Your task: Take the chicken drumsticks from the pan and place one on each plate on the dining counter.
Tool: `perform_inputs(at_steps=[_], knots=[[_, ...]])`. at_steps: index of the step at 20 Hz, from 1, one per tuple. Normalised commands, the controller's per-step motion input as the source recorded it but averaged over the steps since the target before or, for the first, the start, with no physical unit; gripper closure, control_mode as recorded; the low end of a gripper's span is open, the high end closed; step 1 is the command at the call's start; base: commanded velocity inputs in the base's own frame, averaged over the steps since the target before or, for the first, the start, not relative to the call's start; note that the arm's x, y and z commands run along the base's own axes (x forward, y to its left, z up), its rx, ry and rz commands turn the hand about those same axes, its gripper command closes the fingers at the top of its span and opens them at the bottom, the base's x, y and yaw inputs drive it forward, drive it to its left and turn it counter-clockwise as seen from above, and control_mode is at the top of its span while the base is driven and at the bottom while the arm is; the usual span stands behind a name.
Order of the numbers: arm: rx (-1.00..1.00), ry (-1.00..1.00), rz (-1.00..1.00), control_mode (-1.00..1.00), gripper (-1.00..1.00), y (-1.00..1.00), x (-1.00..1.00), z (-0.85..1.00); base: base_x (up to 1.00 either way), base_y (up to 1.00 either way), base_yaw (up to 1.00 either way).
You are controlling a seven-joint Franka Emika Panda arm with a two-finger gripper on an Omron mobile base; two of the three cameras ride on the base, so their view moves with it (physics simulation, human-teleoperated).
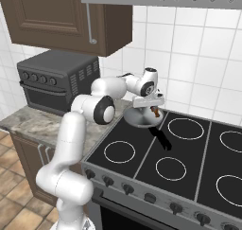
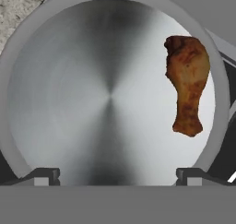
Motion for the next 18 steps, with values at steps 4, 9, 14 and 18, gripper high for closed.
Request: perform_inputs(at_steps=[4,9,14,18], knots=[[0.00,0.00,-0.02,-1.00,-1.00,-0.06,0.21,-0.05,0.00,0.00,0.00],[0.00,0.00,0.00,-1.00,-1.00,-0.17,0.17,-0.02,0.00,0.00,0.00],[0.00,0.00,0.00,-1.00,-1.00,-0.17,0.08,-0.07,0.00,0.00,0.00],[0.00,0.00,0.00,-1.00,-1.00,-0.03,0.03,-0.14,0.00,0.00,0.00]])
